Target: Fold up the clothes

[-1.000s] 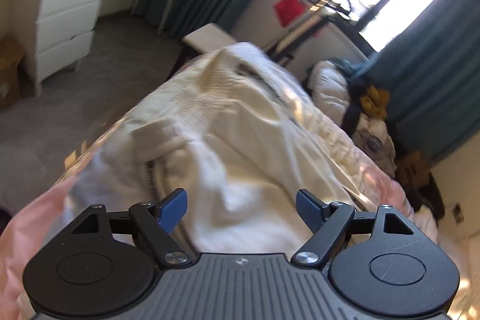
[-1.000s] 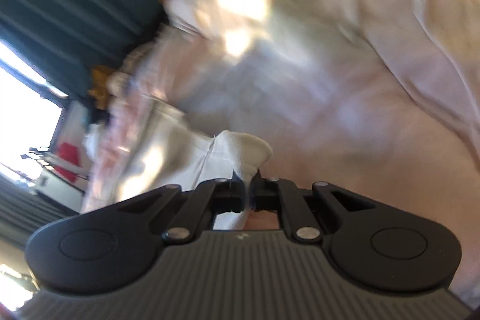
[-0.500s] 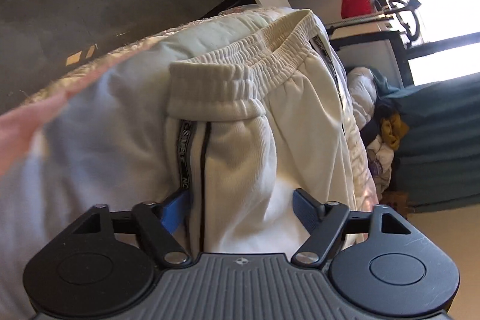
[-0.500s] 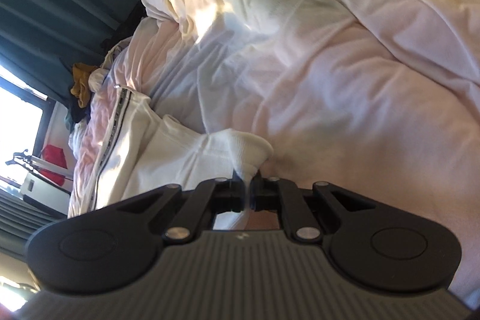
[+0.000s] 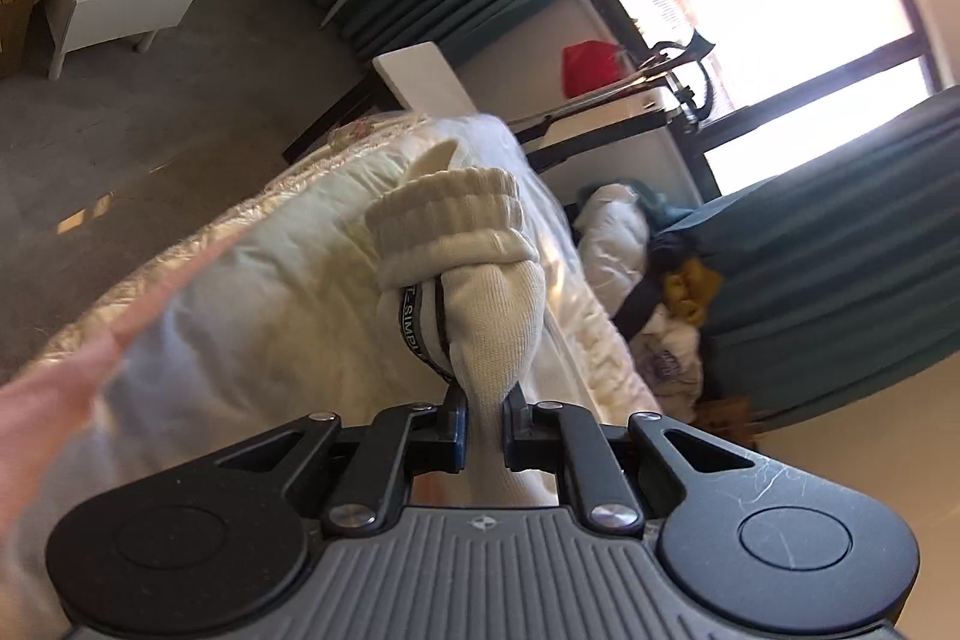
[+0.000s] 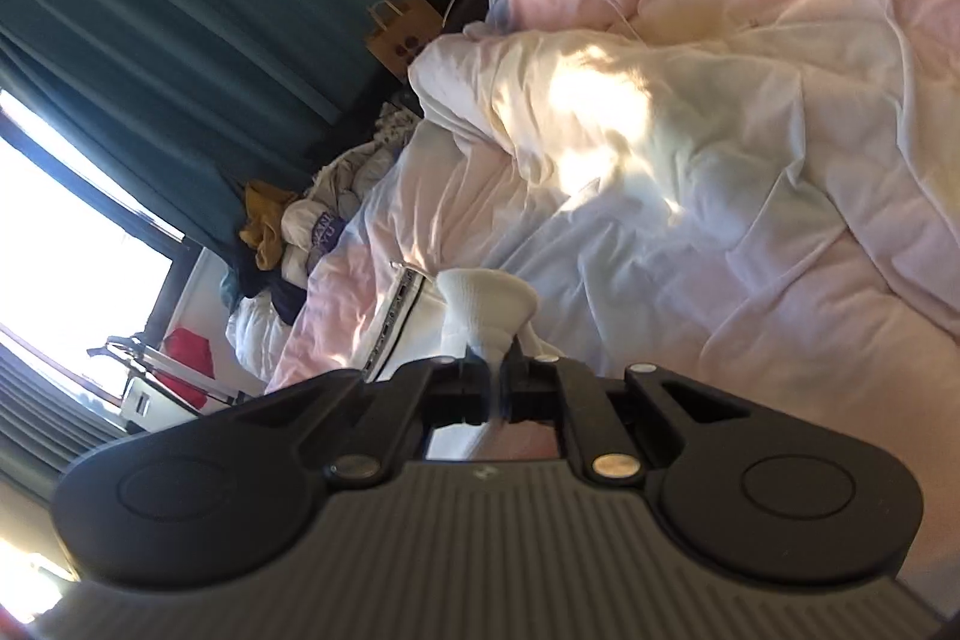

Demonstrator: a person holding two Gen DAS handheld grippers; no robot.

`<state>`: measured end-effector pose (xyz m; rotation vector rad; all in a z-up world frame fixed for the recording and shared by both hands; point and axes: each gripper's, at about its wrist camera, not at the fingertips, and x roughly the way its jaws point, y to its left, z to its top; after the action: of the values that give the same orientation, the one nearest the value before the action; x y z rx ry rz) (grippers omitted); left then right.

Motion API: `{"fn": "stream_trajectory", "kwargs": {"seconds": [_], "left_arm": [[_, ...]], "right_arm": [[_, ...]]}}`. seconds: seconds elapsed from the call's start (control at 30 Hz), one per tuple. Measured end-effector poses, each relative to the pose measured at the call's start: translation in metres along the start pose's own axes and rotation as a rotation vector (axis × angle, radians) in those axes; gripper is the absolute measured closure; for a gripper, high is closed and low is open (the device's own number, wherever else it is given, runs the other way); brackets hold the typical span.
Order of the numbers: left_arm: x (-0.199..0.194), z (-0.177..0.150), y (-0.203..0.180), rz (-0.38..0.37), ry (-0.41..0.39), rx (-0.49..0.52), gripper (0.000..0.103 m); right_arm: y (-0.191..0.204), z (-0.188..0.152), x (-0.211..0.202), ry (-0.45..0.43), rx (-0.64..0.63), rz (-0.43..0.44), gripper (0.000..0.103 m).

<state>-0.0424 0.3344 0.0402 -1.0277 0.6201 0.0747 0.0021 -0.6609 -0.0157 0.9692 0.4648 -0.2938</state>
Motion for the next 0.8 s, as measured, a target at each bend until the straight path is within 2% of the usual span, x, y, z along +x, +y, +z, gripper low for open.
{"fn": "stream_trajectory", "kwargs": {"seconds": [0.13,0.3,0.4,0.57,0.8], "left_arm": [[0.002,0.004,0.010,-0.018,0.022,-0.048,0.092],[0.033,0.027,-0.009,-0.010,-0.008,-0.087,0.092],[0.074,0.052,-0.035,0.008,-0.010,-0.122,0.092],[0.163,0.092,-0.082,0.083,-0.017,-0.093,0.092],[0.296,0.128,-0.097,0.214,0.016,-0.041,0.091]], "right_arm": [[-0.011,-0.002,0.016,0.028,0.028,-0.046,0.097],[0.024,0.010,0.054,0.013,0.010,-0.047,0.097],[0.060,0.025,0.092,-0.010,-0.019,-0.064,0.097],[0.112,0.043,0.183,-0.012,-0.058,-0.115,0.097],[0.143,0.043,0.320,0.005,-0.145,-0.198,0.096]]}}
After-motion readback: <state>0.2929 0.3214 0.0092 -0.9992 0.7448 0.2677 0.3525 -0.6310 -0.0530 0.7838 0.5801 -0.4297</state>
